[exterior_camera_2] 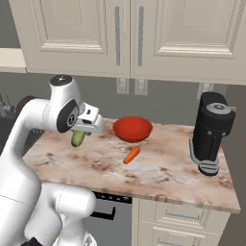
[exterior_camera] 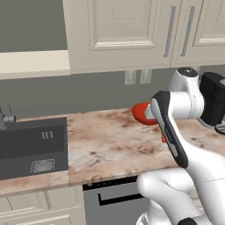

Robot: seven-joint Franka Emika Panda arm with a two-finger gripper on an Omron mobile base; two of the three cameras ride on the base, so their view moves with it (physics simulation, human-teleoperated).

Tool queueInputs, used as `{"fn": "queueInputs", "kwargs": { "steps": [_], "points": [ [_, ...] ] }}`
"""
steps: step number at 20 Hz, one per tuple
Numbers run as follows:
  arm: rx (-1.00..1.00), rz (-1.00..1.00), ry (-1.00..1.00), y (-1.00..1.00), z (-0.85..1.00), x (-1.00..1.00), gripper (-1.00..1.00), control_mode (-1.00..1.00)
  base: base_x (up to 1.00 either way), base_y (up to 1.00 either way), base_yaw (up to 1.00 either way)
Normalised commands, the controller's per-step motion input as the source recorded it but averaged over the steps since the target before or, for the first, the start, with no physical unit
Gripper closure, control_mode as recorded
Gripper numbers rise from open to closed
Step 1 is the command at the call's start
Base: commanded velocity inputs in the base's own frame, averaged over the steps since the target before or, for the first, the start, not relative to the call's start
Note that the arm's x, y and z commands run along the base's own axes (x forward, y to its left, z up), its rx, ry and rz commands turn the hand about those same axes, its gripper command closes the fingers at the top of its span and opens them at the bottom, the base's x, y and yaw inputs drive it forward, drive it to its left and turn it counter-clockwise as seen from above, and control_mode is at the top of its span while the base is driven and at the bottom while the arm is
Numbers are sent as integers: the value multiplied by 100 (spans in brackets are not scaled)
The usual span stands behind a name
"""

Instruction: Place the two vegetables and bowl onto the tray for setting up a vegetable dip station.

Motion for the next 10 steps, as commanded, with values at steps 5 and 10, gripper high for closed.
{"fn": "queueInputs", "kwargs": {
  "steps": [5,10],
  "points": [
    [0,0,-1,0,1,-20,100,100,-24,0,0],
    [0,0,0,0,0,0,100,100,-87,38,0]
  ]
}}
